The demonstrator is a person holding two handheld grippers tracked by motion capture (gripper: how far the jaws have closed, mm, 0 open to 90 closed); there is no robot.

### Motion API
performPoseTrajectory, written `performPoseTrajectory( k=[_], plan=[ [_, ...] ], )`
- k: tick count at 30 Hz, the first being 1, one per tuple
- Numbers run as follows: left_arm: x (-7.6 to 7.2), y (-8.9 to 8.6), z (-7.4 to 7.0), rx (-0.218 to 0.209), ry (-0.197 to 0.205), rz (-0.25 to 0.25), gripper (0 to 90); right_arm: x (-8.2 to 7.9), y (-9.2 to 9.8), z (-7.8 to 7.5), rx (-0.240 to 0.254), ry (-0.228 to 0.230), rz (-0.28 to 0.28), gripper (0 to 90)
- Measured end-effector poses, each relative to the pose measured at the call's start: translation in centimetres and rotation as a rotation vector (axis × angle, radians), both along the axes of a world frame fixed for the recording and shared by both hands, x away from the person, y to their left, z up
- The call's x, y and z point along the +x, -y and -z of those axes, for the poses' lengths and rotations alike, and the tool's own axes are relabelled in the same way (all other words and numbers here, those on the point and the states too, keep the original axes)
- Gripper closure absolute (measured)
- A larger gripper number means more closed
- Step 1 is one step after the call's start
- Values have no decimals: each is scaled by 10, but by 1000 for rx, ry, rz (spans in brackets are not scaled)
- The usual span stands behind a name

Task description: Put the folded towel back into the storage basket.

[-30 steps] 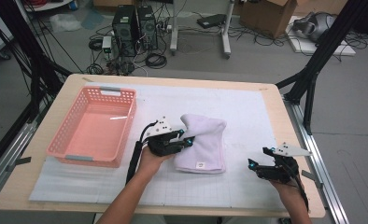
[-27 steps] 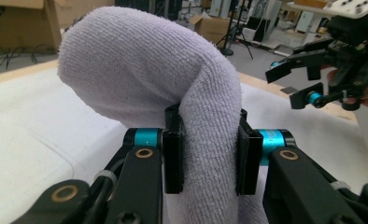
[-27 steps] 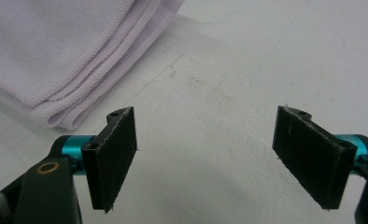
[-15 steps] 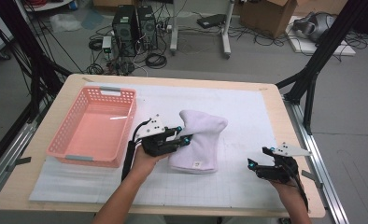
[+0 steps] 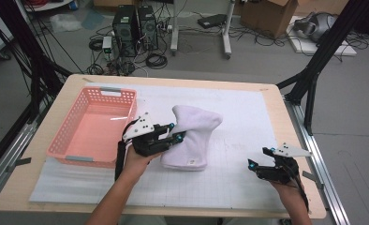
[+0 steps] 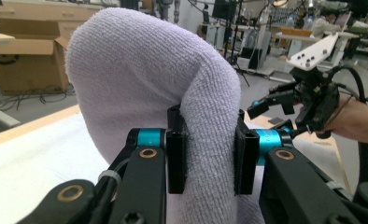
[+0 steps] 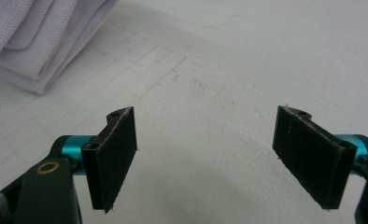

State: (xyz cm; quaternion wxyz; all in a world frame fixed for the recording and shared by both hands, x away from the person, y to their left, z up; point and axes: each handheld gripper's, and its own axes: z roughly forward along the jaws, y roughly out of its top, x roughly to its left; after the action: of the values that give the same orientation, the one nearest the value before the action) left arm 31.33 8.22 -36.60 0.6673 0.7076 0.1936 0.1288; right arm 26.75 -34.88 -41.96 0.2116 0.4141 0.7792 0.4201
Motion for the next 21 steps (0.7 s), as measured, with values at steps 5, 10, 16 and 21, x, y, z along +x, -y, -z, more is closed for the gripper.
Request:
performPoseTrajectory(
  k=[5,10,16,21],
  plan=[
    [-2,-10,-6,-11,16,-9,724,0,-1,0,-1,1,-3,208],
    [-5,-20,-12,-22,33,-22,724,1,-3,-1,-4,7,-8,208],
    [-9,-34,-17,-29,49,-41,724,1,-3,-2,1,8,-10,208],
    [-12,-45,-19,-34,57,-64,724,1,-4,-3,7,9,-10,208]
  ],
)
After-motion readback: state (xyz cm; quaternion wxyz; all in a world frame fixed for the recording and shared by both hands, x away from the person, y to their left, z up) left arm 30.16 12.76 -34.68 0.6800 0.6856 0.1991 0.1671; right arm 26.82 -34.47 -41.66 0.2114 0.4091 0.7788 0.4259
